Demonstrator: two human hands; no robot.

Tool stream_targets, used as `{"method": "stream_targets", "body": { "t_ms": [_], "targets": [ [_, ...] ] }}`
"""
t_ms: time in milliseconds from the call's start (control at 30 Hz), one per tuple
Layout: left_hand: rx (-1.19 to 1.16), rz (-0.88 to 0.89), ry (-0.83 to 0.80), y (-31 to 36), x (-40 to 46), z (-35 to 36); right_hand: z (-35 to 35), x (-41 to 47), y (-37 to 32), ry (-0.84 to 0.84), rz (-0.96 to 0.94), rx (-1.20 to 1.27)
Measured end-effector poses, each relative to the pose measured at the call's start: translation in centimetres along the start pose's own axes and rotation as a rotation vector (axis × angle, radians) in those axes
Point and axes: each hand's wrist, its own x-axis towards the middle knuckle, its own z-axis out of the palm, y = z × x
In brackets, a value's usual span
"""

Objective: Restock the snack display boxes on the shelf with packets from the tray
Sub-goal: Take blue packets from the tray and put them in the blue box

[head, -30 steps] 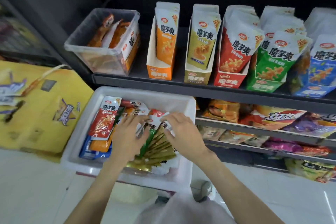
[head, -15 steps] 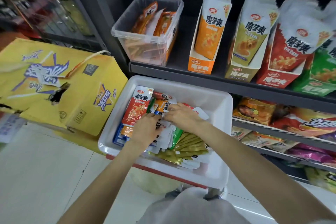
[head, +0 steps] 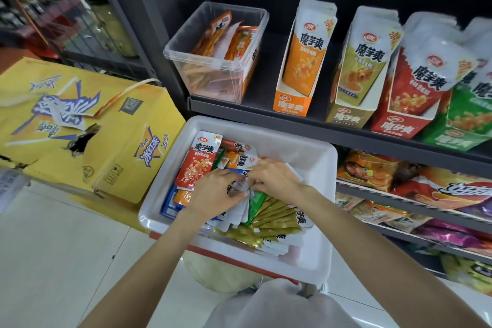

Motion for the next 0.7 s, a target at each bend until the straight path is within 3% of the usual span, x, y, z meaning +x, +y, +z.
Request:
{"method": "stream_targets", "body": {
  "t_ms": [67,133,200,300,400,500,567,633,700],
  "targets": [
    [-0.085,-0.008,-0.045,0.4,0.2,0.1,-1.1,-0.5,0.4,-0.091,-0.012,-0.005],
    [-0.165,0.003,-0.077,0.7,0.5,-0.1,-2.7,-1.3,0.4,-0.055,0.027,0.045],
    [-0.249,-0.014,-0.013,1.3,0.8,-0.8,-4.3,-2.2,0.3,0.131,0.112,0.145],
    [-0.431,-0.082,0.149,3.1,1.7,-2.7,-7.2,-4.3,-0.4,0.596,0.23,0.416],
    [-0.617,-0.133,0.098,6.2,2.7,-4.6,-9.6,-5.9,-0.7,0.792,0.357,0.753],
    [-0.695,-0.12,0.048,8.3,3.4,-5.2,-11.0,-7.5,0.1,0.78,0.453,0.985],
    [-0.744,-0.133,0.041,9.3,3.9,-5.0,-11.3,-9.1,1.1,0.672,0.515,1.081],
    [-0.769,-0.155,0.04,10.4,4.6,-4.7,-11.3,-11.0,2.0,0.567,0.57,1.088],
    [-0.746,-0.137,0.032,12.3,5.2,-4.4,-11.4,-13.0,2.3,0.615,0.61,1.034]
  ]
}}
